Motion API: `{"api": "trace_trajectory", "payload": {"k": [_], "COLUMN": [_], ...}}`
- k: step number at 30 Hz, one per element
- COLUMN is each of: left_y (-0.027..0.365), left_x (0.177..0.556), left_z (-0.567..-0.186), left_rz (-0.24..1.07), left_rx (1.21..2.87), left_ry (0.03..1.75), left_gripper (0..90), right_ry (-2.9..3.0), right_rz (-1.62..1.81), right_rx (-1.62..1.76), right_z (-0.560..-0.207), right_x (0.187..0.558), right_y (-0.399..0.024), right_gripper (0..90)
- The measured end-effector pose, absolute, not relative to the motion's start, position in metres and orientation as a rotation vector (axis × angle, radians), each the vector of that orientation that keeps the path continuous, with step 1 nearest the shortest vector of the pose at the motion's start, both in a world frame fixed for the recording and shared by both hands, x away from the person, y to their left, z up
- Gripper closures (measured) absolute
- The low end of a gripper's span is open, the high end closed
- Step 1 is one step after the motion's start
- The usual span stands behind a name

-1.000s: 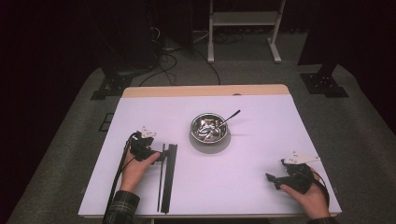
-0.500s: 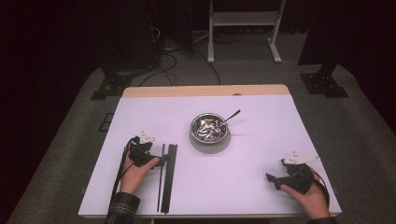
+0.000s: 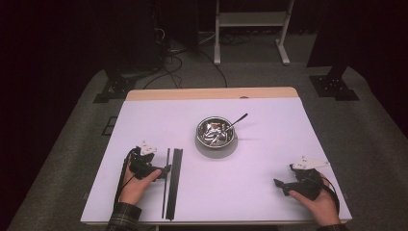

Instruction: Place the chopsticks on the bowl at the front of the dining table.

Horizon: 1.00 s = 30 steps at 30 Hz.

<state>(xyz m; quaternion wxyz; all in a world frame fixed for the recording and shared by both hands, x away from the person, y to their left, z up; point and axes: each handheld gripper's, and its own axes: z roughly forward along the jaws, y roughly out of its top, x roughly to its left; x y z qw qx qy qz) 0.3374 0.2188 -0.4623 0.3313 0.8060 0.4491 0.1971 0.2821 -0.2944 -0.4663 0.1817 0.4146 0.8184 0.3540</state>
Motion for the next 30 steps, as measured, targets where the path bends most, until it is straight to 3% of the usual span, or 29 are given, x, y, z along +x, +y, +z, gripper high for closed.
{"api": "trace_trajectory", "payload": {"k": [30], "left_y": [0.224], "left_x": [0.286], "left_z": [-0.463], "left_rz": [0.531], "left_rx": [2.090], "left_ry": [1.208], "left_gripper": [0.0], "right_ry": [2.310], "right_rz": [0.999], "right_rx": [1.170], "right_z": [-0.466], "right_x": [0.282], "right_y": [-0.294], "right_gripper": [12.7]}}
